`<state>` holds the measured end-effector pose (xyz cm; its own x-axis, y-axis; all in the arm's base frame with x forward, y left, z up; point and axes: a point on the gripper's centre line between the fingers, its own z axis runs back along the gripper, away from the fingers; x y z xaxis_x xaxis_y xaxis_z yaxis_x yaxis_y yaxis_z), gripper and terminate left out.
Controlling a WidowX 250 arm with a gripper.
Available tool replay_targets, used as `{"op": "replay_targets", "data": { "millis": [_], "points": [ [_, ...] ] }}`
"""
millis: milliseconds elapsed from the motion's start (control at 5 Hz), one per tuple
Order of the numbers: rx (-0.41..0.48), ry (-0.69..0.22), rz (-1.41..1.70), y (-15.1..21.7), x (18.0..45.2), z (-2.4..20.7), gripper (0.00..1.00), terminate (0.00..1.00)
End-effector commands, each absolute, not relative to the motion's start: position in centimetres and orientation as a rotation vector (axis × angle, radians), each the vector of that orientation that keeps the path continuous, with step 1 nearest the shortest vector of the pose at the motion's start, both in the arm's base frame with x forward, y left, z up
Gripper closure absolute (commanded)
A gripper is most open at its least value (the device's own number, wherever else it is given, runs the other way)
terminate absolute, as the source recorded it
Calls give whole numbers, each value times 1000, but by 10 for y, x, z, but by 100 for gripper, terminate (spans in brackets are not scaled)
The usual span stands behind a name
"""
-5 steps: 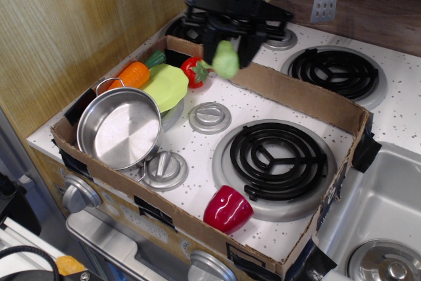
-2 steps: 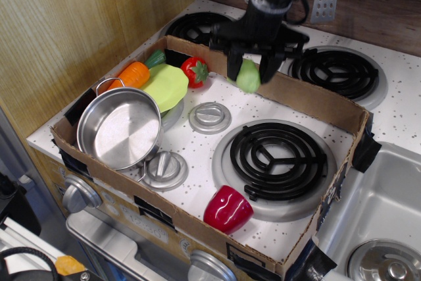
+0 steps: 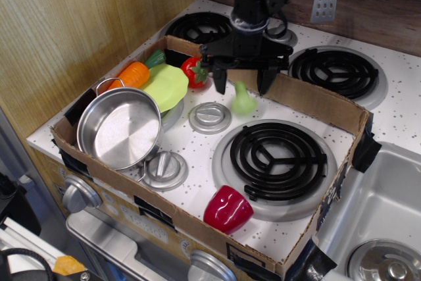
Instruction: Take broccoli out of pan
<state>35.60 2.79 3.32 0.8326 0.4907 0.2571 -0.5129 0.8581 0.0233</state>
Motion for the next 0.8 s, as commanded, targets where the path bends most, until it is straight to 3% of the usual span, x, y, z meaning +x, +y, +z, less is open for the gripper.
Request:
{"op": "replay_targets", "data": {
  "millis": [0, 200, 400, 600],
  "points": [
    [130, -283, 518, 30, 364, 67, 0, 0],
    [164, -272, 518, 30, 368, 92, 0, 0],
    [148, -272, 526, 28, 365, 97, 0, 0],
    [148, -272, 526, 28, 365, 97, 0, 100]
  ]
}}
